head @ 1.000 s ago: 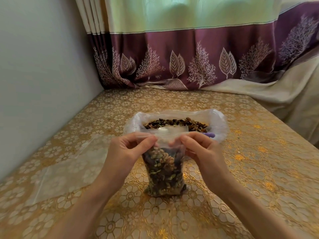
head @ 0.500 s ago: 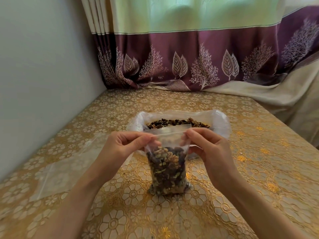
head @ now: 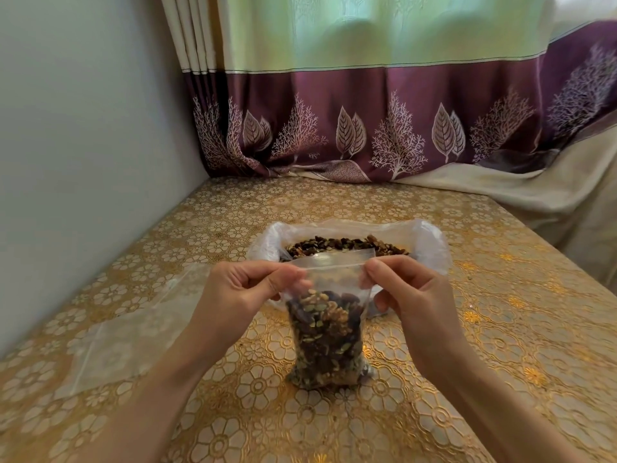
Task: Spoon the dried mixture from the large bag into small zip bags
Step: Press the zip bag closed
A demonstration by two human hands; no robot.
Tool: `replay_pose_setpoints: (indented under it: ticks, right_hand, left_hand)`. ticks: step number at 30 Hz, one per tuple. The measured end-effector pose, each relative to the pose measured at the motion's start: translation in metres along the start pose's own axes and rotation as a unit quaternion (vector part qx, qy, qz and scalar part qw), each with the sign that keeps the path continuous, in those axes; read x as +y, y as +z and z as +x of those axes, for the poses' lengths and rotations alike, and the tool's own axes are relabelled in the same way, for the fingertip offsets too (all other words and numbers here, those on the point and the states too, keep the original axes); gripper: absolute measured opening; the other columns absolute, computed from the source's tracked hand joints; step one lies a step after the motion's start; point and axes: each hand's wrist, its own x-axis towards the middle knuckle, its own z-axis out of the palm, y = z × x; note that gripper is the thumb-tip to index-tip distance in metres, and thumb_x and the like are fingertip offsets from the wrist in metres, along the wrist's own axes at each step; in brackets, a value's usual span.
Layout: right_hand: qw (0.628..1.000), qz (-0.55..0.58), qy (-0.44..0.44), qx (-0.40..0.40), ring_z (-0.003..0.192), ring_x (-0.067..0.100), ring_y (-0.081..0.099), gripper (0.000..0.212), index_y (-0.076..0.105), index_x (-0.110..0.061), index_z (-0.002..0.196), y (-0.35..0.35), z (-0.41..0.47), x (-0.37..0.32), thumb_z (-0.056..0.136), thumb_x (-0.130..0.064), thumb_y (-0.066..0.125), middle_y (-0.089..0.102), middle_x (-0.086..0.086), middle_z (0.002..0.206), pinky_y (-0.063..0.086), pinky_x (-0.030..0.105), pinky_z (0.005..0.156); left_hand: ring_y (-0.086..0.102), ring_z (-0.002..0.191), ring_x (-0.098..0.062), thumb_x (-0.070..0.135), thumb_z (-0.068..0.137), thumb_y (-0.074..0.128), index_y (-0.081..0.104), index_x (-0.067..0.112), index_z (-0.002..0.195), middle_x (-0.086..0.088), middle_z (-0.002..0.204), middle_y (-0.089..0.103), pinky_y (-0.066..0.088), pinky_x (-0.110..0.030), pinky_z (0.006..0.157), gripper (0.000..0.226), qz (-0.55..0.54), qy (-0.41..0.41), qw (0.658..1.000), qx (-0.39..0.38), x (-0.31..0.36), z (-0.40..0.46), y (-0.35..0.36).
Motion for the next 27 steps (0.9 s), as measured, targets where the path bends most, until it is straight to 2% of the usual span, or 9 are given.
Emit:
replay_pose_setpoints:
  ticks: [3,7,10,12,15,19,22,24,27]
  right_hand:
    - [1.0,-0.005,-0.004,-0.019,0.052,0.011,0.052,0.017,0.071,-0.017,0.071,0.001,0.0,0.001,0.071,-0.033,0.065,0.066,0.001,0.067,0.045,0.018,0.047]
    - [0.998,-0.027,-0.013,-0.05,0.052,0.01,0.05,0.021,0.067,-0.013,0.078,-0.001,0.001,0.0,0.071,-0.033,0.065,0.062,0.0,0.065,0.043,0.018,0.047]
    - [0.997,-0.048,-0.023,-0.057,0.054,0.008,0.052,0.018,0.069,-0.017,0.078,-0.001,0.002,-0.002,0.072,-0.033,0.065,0.062,-0.001,0.065,0.042,0.017,0.048]
    - [0.996,-0.058,-0.028,-0.055,0.055,0.006,0.052,0.016,0.069,-0.02,0.076,-0.001,0.001,-0.003,0.072,-0.035,0.064,0.062,-0.002,0.065,0.042,0.015,0.049]
    - [0.996,-0.066,-0.031,-0.053,0.054,0.003,0.052,0.016,0.067,-0.019,0.076,0.0,0.0,-0.003,0.073,-0.034,0.062,0.061,-0.004,0.064,0.041,0.013,0.049]
    - [0.994,-0.07,-0.031,-0.072,0.054,0.004,0.05,0.008,0.063,-0.014,0.079,0.002,0.0,-0.003,0.085,-0.017,0.059,0.057,-0.006,0.061,0.04,0.013,0.048]
    - [0.99,-0.098,-0.042,-0.091,0.059,0.003,0.052,0.01,0.064,-0.017,0.081,0.002,-0.001,-0.004,0.088,-0.014,0.057,0.059,-0.008,0.064,0.041,0.012,0.052]
    - [0.987,-0.112,-0.051,-0.102,0.061,-0.001,0.054,0.012,0.065,-0.019,0.082,0.004,-0.001,-0.004,0.088,-0.011,0.058,0.061,-0.011,0.067,0.042,0.011,0.054]
    - [0.986,-0.114,-0.067,-0.098,0.06,-0.002,0.054,0.014,0.065,-0.02,0.08,0.006,-0.001,-0.005,0.086,-0.008,0.06,0.062,-0.015,0.066,0.041,0.01,0.053]
  left_hand:
    - [0.069,0.076,-0.023,0.033,0.071,0.064,0.076,0.026,0.078,-0.001,0.074,0.074,0.056,-0.033,0.072,0.015,-0.01,-0.007,1.0,0.009,-0.001,0.0,0.002]
    - [0.069,0.069,-0.015,0.03,0.072,0.065,0.076,0.018,0.078,-0.002,0.073,0.073,0.056,-0.022,0.061,0.017,0.002,0.011,1.0,0.01,0.0,0.0,0.005]
    - [0.062,0.056,-0.001,0.021,0.075,0.062,0.072,0.011,0.075,0.0,0.068,0.072,0.045,-0.007,0.051,0.015,0.015,0.035,0.999,0.016,0.002,0.0,0.01]
    - [0.059,0.052,0.002,0.02,0.075,0.061,0.071,0.008,0.073,0.002,0.065,0.071,0.042,-0.005,0.049,0.015,0.018,0.043,0.999,0.024,0.003,-0.001,0.013]
    - [0.06,0.054,0.002,0.021,0.076,0.06,0.068,0.009,0.071,0.004,0.065,0.07,0.043,-0.006,0.05,0.015,0.028,0.051,0.998,0.031,0.002,-0.003,0.016]
    - [0.061,0.057,-0.003,0.013,0.082,0.058,0.069,0.015,0.076,0.0,0.073,0.07,0.046,-0.009,0.052,0.012,0.036,0.048,0.998,0.024,0.004,-0.004,0.016]
    - [0.063,0.063,-0.021,0.006,0.084,0.058,0.07,0.024,0.08,0.0,0.074,0.071,0.052,-0.027,0.053,0.022,0.062,0.047,0.997,0.025,0.004,-0.004,0.016]
    - [0.063,0.064,-0.023,0.008,0.084,0.06,0.071,0.026,0.08,0.002,0.073,0.071,0.051,-0.036,0.054,0.021,0.076,0.045,0.996,0.031,0.005,-0.004,0.017]
    - [0.063,0.058,-0.012,0.028,0.075,0.063,0.07,0.026,0.077,0.008,0.071,0.071,0.049,-0.023,0.044,0.008,0.079,0.042,0.995,0.033,0.007,-0.005,0.018]
